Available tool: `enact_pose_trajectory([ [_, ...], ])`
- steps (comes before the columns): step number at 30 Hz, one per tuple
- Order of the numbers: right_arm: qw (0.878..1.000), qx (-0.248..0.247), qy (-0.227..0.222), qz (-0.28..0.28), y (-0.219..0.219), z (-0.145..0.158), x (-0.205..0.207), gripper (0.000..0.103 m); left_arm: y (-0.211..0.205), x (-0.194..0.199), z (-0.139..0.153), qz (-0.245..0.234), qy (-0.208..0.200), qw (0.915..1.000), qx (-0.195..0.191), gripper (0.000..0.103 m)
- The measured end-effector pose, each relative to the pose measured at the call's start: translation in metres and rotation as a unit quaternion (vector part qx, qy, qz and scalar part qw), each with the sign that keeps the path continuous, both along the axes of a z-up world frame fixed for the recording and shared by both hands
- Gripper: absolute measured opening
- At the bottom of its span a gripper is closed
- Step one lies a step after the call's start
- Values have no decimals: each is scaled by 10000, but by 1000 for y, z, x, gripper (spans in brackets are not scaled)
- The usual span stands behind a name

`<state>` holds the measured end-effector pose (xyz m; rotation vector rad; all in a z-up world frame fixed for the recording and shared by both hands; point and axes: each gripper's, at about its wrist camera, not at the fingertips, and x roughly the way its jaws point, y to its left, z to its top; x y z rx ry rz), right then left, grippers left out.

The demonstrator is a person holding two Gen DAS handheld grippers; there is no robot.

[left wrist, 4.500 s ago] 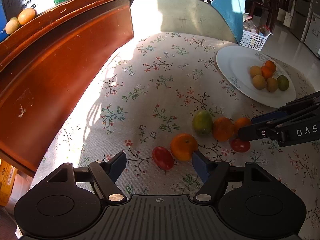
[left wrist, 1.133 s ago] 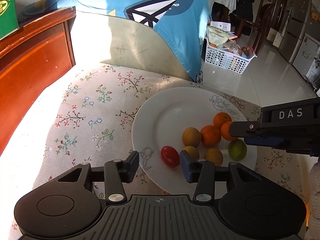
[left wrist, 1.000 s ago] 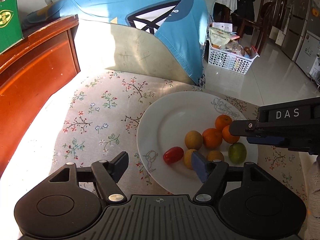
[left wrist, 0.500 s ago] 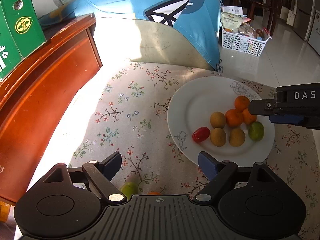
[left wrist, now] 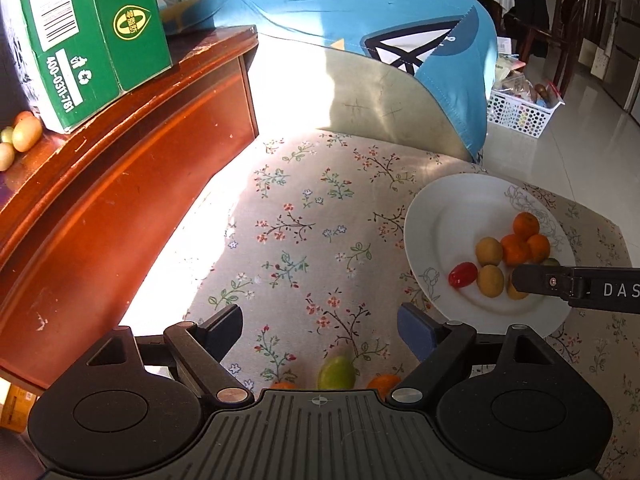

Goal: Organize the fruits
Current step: 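Withdraw both tools from the plate back to the remaining fruits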

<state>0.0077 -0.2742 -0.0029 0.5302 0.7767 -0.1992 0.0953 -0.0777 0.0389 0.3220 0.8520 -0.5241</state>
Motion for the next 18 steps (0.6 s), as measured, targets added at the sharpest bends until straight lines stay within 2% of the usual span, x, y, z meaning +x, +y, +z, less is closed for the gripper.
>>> enact_pose_trajectory([
  [6, 9976, -52, 38, 693, 27, -5, 2, 52, 22, 9, 1, 167, 134, 9997, -81, 86],
  [11, 9899, -168, 153, 1400, 60, -14, 1, 51, 36, 12, -7, 211, 234, 9995, -46, 86],
  [18, 9814, -210, 336, 1878, 87, -28, 0, 51, 49, 11, -24, 176, 427, 9989, 18, 86],
])
